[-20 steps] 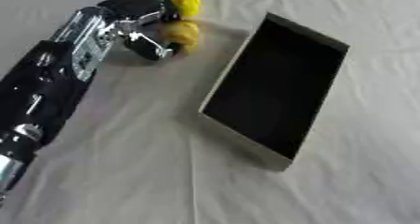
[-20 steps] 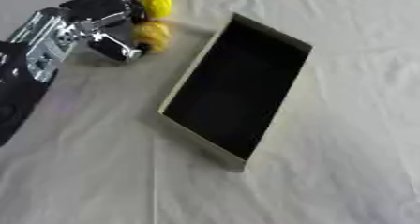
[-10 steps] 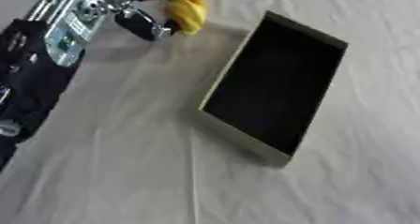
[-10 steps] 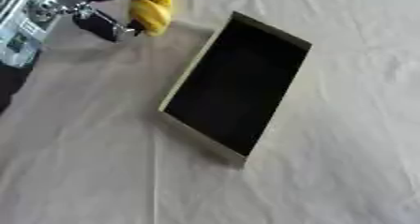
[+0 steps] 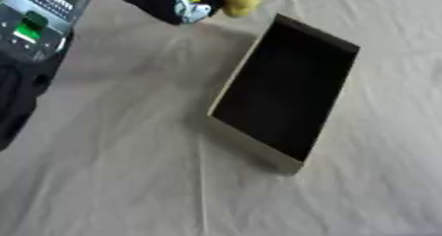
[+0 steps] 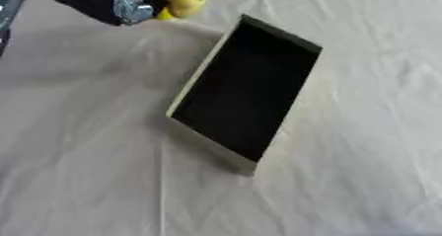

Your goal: Pick up objects on the table and place them in the box.

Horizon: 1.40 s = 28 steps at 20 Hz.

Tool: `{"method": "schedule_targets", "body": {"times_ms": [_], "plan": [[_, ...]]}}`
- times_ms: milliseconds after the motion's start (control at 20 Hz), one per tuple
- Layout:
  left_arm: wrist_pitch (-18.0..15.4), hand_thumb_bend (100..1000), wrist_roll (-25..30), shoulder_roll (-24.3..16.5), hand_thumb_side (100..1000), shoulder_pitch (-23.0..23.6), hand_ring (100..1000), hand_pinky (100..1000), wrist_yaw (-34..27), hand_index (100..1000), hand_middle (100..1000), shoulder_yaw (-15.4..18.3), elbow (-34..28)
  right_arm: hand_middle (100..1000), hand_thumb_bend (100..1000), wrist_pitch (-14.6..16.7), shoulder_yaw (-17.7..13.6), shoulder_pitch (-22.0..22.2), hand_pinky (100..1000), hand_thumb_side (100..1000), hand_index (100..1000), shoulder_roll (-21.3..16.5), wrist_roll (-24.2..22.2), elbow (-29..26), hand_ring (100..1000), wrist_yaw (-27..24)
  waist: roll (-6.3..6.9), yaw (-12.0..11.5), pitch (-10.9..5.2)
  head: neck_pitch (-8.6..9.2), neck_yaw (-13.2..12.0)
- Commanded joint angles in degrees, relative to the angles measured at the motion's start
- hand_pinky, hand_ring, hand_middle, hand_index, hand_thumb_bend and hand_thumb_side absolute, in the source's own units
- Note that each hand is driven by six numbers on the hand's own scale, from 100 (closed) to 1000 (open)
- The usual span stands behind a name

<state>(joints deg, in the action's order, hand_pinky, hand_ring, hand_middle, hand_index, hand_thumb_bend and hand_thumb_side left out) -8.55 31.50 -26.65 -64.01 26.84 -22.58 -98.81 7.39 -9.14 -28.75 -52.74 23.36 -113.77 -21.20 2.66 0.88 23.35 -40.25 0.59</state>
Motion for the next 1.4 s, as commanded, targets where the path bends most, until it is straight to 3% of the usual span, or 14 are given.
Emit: {"method": "schedule_targets", "body": {"times_ms": [50, 200, 400, 650, 950, 1400], "plan": [[2.03, 100, 1.36, 1.24, 152, -0.33, 604, 681, -3.24, 674, 554, -2.00, -7.88, 762, 100, 0.01, -0.93, -0.22, 870, 461, 784, -2.60, 0.39, -0.82, 790, 0.51, -0.44, -0.29, -1.94, 0.10, 0.44], [3.97, 100, 3.05, 2.66, 153, 0.58, 604, 683, -2.88, 674, 554, -3.41, -9.51, 762, 100, 0.10, -1.02, 0.00, 869, 455, 784, -2.73, 0.52, -0.82, 790, 0.74, -0.38, -0.65, -2.21, 0.31, 0.49], [4.30, 100, 3.19, 4.18, 141, 2.26, 601, 681, 1.20, 669, 548, -4.63, -6.19, 761, 100, 0.43, -1.22, 0.15, 869, 452, 784, -2.67, 0.72, -0.82, 790, 0.89, -0.38, -0.74, -2.30, 0.47, 0.46], [2.59, 100, 2.80, 6.38, 149, 3.96, 596, 683, 7.66, 670, 551, -6.38, 1.03, 761, 100, 0.73, -1.23, 0.32, 869, 452, 783, -2.28, 0.75, -0.82, 790, 1.12, -0.46, -0.46, -2.10, 0.30, 0.28], [0.74, 100, 0.69, 9.02, 259, 5.74, 599, 692, 11.18, 674, 554, -6.76, 6.89, 760, 100, 0.55, -1.36, 0.76, 870, 457, 782, -1.70, 0.95, -0.82, 790, 1.38, -0.23, -0.17, -1.91, 0.42, 0.23], [-2.31, 100, -3.63, 14.41, 226, 7.05, 627, 717, 19.00, 705, 586, -7.15, 17.13, 760, 100, 0.26, -1.16, 1.10, 873, 471, 782, -0.51, 0.56, -0.82, 790, 1.29, -0.36, 0.57, -1.77, 0.61, -0.21]]}}
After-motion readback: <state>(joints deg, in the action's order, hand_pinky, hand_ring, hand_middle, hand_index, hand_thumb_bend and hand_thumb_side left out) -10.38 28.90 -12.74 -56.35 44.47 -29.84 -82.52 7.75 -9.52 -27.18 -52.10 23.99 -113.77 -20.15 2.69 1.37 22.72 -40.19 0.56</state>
